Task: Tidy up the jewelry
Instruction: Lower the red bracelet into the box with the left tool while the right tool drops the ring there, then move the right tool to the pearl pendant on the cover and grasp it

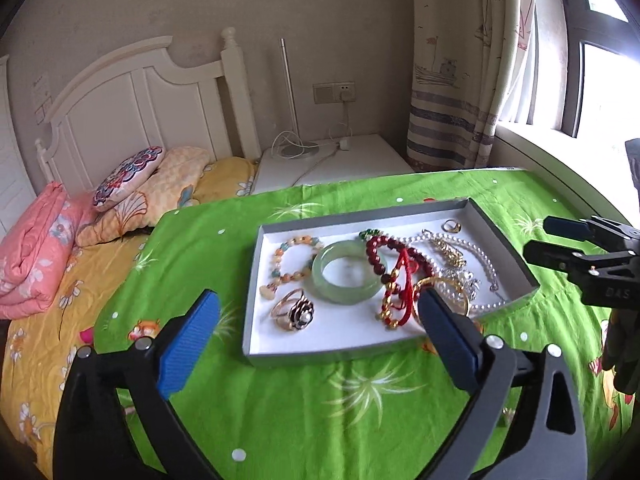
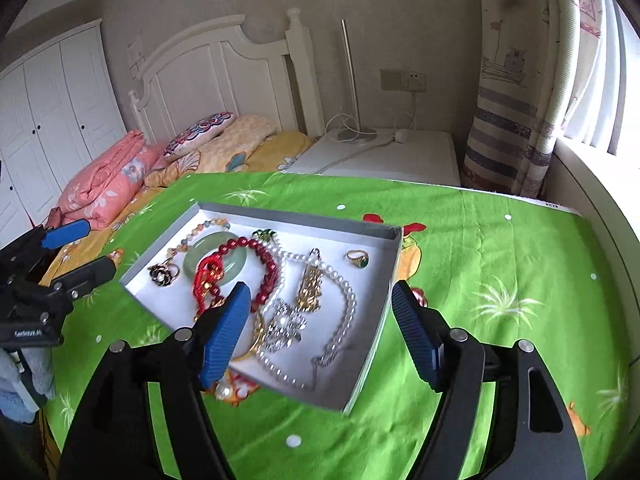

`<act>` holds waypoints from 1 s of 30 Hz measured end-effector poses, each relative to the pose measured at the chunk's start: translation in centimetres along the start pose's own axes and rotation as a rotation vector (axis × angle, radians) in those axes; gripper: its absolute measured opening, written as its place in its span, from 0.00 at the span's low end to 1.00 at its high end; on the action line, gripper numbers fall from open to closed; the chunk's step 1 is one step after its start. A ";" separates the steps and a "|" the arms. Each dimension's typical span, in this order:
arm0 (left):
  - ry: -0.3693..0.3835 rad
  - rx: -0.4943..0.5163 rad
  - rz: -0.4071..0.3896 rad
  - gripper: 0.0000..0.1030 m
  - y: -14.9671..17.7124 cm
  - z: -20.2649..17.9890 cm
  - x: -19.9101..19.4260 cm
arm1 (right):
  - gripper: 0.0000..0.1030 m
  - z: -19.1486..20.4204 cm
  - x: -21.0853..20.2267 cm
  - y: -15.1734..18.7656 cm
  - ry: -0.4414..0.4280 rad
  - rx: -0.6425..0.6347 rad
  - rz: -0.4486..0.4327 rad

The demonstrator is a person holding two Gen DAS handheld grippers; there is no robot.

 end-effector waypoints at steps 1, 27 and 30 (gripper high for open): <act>-0.005 -0.001 0.009 0.97 0.8 0.1 -0.2 | 0.72 0.3 -0.6 0.9 -0.006 -0.004 -0.003; 0.116 -0.065 0.273 0.97 11.3 -0.3 1.9 | 0.67 9.4 -1.9 11.3 -0.069 -0.260 0.160; 0.125 -0.064 0.270 0.97 11.3 -0.2 1.8 | 0.57 9.3 -1.5 11.3 -0.056 -0.261 0.179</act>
Point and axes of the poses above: each gripper's, at about its wrist camera, not at the fingertips, and x roughly the way its jaws point, z to its left, y to its underside, the point moved 2 cm from there along x, roughly the way its jaws point, and after that the axes turned 4 degrees about z, right-handed, at the moved point
